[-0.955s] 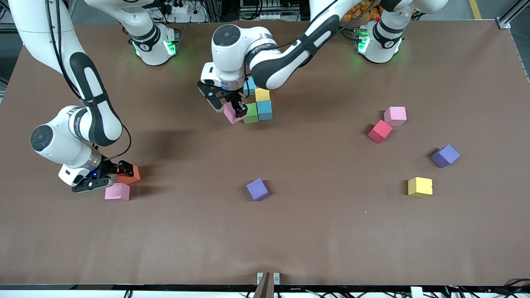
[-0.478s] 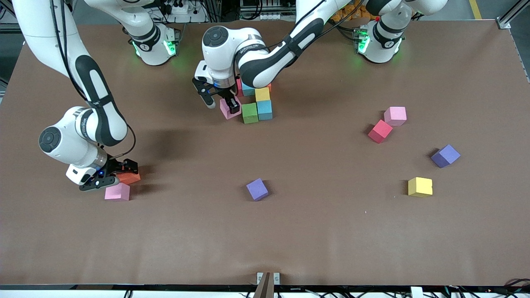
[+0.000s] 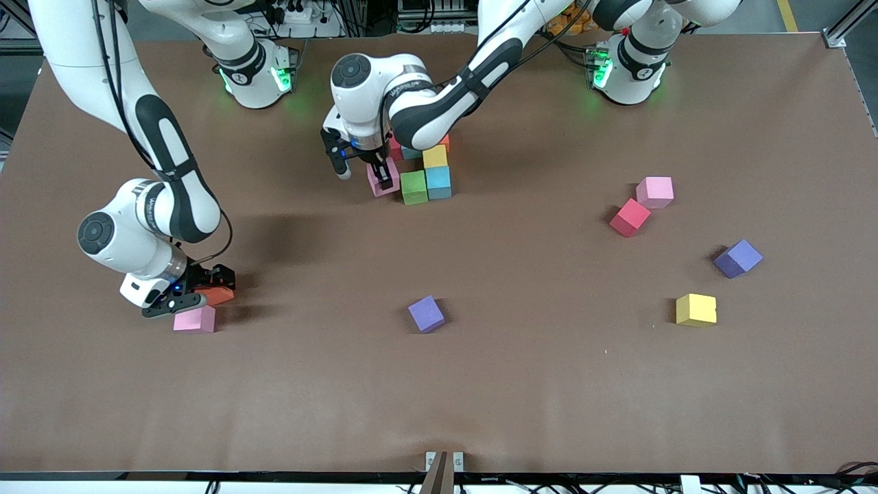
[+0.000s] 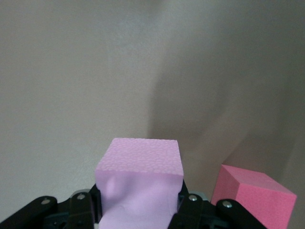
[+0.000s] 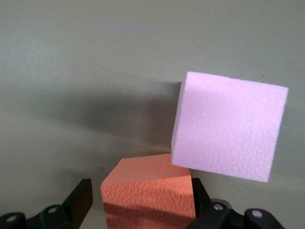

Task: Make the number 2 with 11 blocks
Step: 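Lower the pink cube beside the green cube with the left gripper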

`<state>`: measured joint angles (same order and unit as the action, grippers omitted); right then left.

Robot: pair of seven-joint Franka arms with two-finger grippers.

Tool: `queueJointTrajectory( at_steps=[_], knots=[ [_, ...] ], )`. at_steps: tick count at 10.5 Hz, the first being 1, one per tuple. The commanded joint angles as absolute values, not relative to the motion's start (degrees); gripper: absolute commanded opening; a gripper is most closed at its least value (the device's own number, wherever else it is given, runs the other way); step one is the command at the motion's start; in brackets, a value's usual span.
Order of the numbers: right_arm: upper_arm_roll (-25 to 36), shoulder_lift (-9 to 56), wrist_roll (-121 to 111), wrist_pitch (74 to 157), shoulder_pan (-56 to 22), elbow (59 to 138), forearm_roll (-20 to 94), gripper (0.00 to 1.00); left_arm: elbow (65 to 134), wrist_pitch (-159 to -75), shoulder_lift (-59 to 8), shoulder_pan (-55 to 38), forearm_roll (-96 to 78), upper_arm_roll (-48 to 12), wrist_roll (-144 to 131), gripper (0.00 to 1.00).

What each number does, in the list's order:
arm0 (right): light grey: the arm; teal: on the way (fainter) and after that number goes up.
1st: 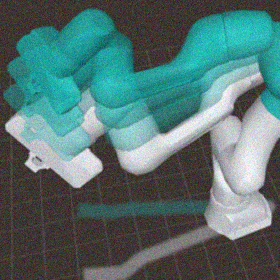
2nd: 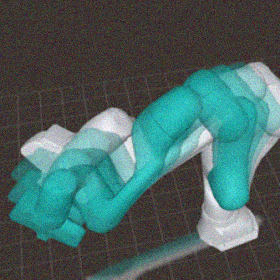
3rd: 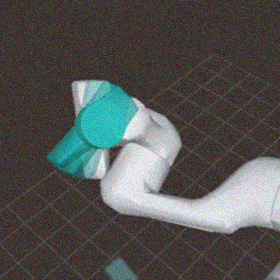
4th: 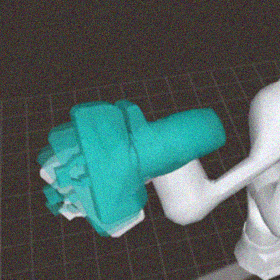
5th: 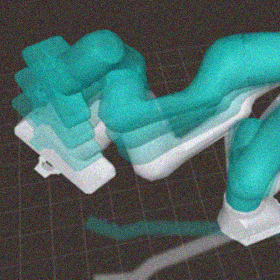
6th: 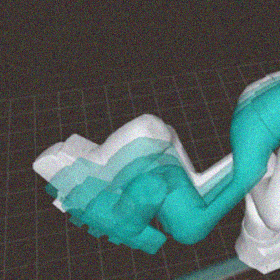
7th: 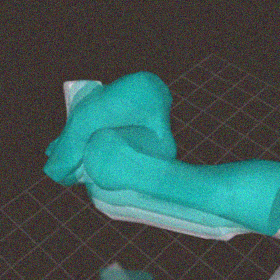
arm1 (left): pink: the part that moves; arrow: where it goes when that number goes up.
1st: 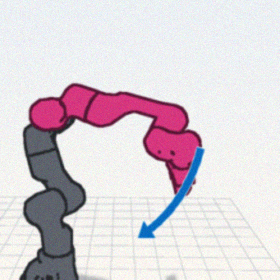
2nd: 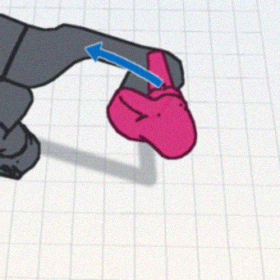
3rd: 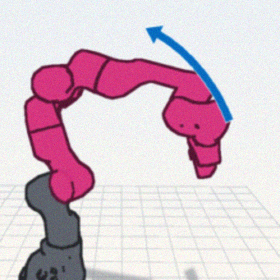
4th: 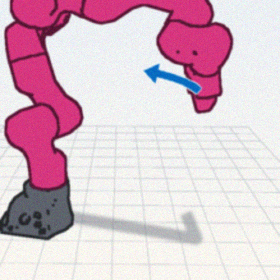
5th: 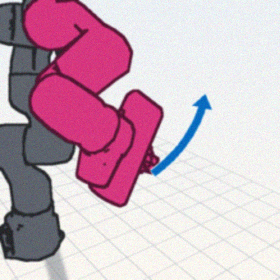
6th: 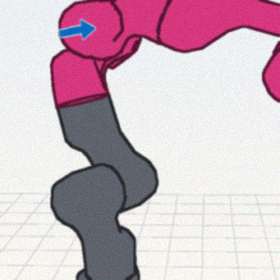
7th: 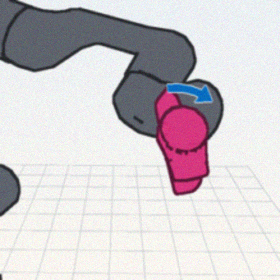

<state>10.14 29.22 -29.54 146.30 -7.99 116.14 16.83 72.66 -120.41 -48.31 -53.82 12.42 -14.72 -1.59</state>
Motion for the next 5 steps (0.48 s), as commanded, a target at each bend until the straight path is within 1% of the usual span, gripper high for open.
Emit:
queueJointTrajectory(
  at_steps=[1,3,5],
  knots=[
    [10.63,29.44,-34.43,146.51,-8.61,116.10,17.84,0.55,69.61,-119.44,-49.75,-55.98,9.06,-11.87,2.02,0.00],
    [10.63,29.53,-35.76,146.43,-8.70,116.02,17.84,0.46,69.61,-119.62,-49.92,-56.07,9.05,-11.78,2.02,0.00],
    [10.63,29.62,-35.68,146.34,-8.61,116.01,17.84,0.46,69.61,-119.71,-50.27,-56.16,9.05,-11.78,2.11,0.00]
  ],
)
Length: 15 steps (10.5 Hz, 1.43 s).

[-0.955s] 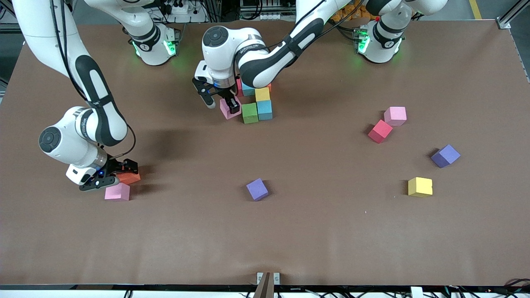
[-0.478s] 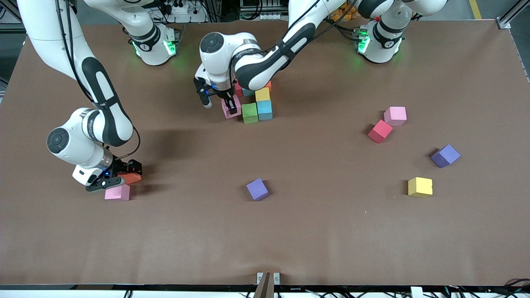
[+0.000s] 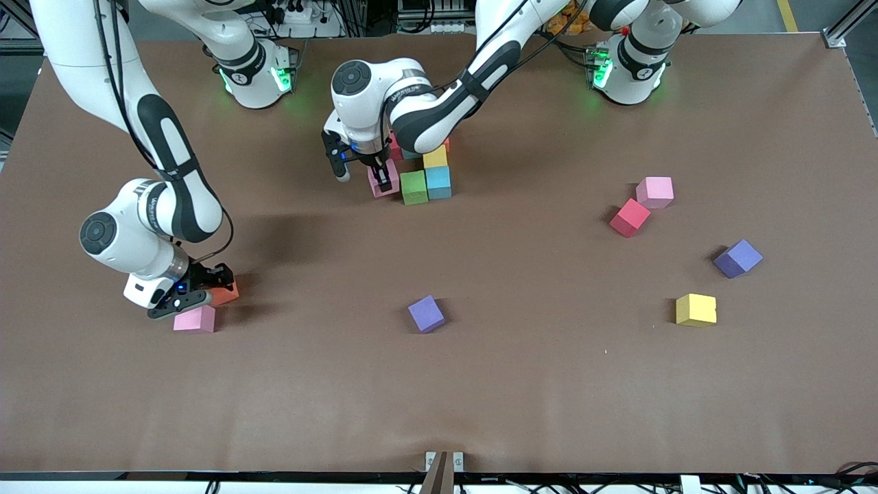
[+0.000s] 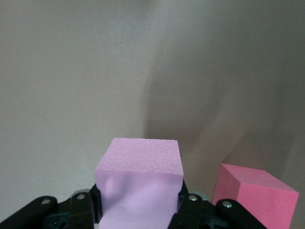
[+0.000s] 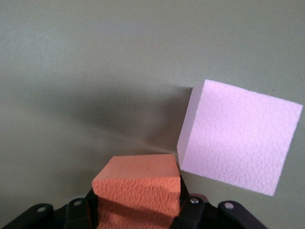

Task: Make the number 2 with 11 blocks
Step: 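Lower the pink cube beside the green cube with the left gripper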

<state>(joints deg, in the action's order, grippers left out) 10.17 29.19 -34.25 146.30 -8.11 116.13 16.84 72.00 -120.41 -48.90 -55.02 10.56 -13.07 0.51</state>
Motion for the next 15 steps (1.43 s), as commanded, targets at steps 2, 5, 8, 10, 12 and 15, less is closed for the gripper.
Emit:
queueJointTrajectory(
  at_steps=[2,5,8,10,12,15],
  knots=[
    [10.63,29.62,-35.25,146.25,-8.70,116.02,17.93,0.43,69.61,-119.62,-50.54,-56.34,9.05,-11.78,2.11,0.00],
    [10.46,29.53,-34.63,145.90,-9.22,116.02,18.02,0.40,69.61,-119.71,-50.54,-56.43,9.05,-11.25,2.11,0.00],
    [10.02,28.92,-33.22,140.02,-9.76,114.00,17.93,0.39,69.61,-119.71,-50.71,-56.43,9.05,-11.08,2.28,0.00],
    [9.84,28.83,-33.22,139.83,-9.84,113.47,17.93,0.39,69.61,-119.71,-50.71,-56.43,9.05,-11.07,2.29,0.00],
    [8.71,28.30,-32.00,139.49,-9.84,112.85,17.93,0.40,69.61,-120.06,-50.97,-56.51,9.05,-11.07,2.37,0.00],
    [7.74,27.60,-28.13,137.29,-9.93,112.59,17.93,0.40,69.61,-121.29,-51.76,-56.86,9.05,-10.90,2.46,0.00]
  ],
)
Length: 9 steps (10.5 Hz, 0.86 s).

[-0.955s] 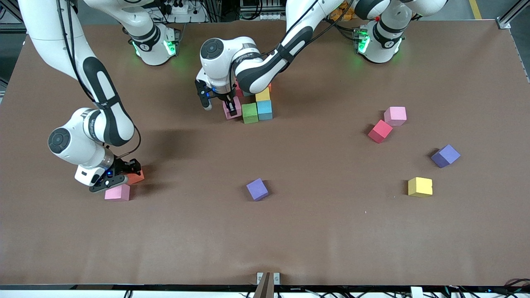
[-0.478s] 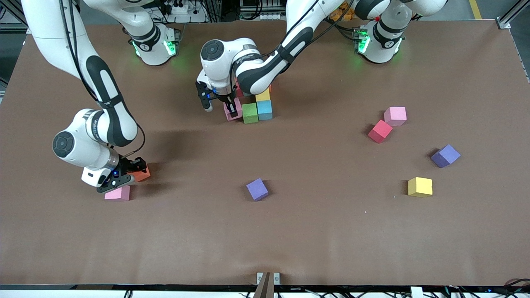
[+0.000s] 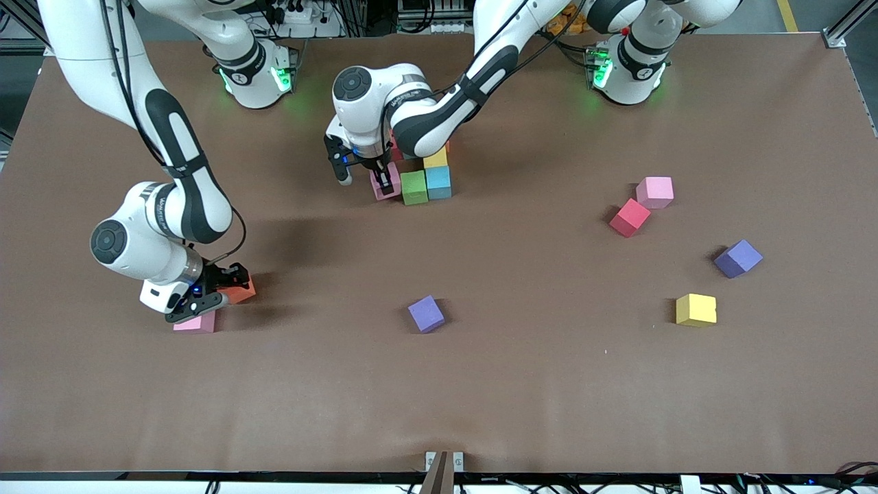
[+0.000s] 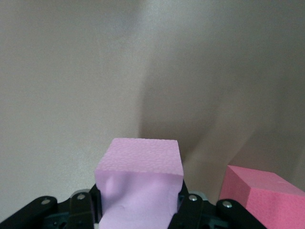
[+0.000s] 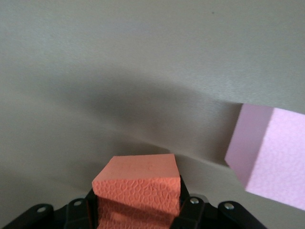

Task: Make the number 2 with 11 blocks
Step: 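Lower the pink cube beside the green cube with the left gripper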

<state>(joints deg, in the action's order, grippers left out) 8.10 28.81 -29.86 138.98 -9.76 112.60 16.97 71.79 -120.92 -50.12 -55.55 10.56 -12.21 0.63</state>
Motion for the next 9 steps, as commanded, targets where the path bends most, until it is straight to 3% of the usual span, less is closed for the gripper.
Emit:
queueJointTrajectory(
  at_steps=[1,9],
  knots=[
    [7.73,27.60,-27.95,136.94,-9.93,112.59,17.93,0.40,69.61,-121.55,-51.94,-57.04,9.05,-10.38,2.55,0.00],
    [7.65,27.86,-27.77,137.02,-9.84,112.76,18.02,0.40,69.61,-122.87,-52.91,-57.74,9.05,-9.14,4.57,0.00]
  ],
)
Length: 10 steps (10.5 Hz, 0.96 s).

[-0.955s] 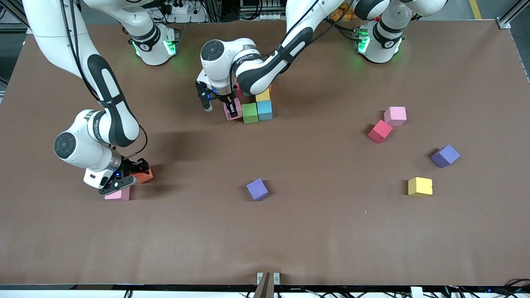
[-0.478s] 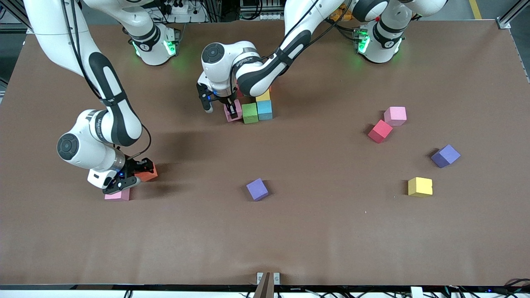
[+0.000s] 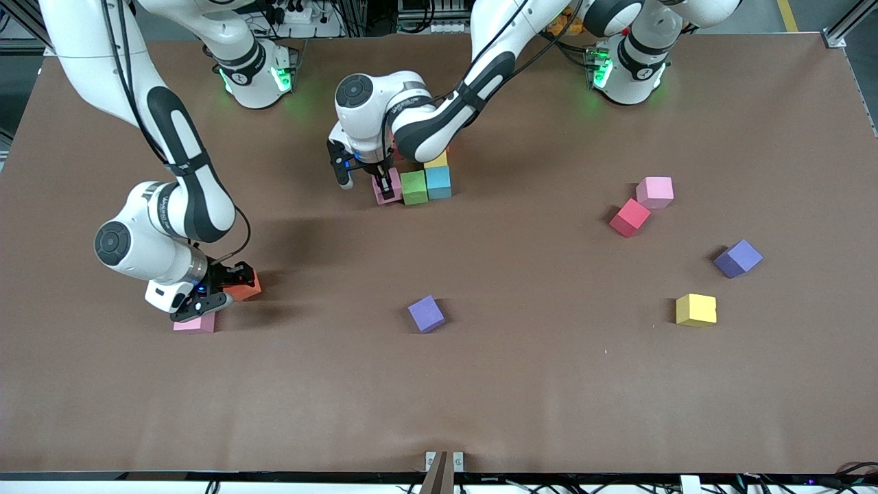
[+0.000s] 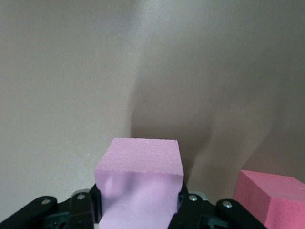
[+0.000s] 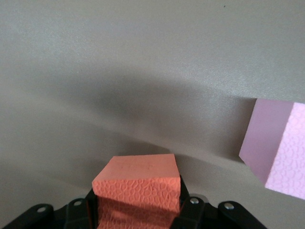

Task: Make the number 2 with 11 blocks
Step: 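Lower the pink cube beside the green cube with the left gripper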

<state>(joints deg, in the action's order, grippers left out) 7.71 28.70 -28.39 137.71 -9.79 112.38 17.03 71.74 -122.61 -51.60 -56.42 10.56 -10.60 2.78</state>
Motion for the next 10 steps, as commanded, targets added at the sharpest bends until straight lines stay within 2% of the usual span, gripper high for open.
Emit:
queueJointTrajectory(
  at_steps=[1,10],
  knots=[
    [7.65,27.86,-27.86,137.02,-9.84,112.76,18.02,0.40,69.52,-122.96,-53.08,-57.74,8.97,-8.97,4.57,0.00],
    [7.65,28.12,-27.86,137.37,-9.76,112.68,18.11,0.40,69.61,-124.01,-53.53,-57.74,9.05,-8.79,5.71,0.00]
  ],
)
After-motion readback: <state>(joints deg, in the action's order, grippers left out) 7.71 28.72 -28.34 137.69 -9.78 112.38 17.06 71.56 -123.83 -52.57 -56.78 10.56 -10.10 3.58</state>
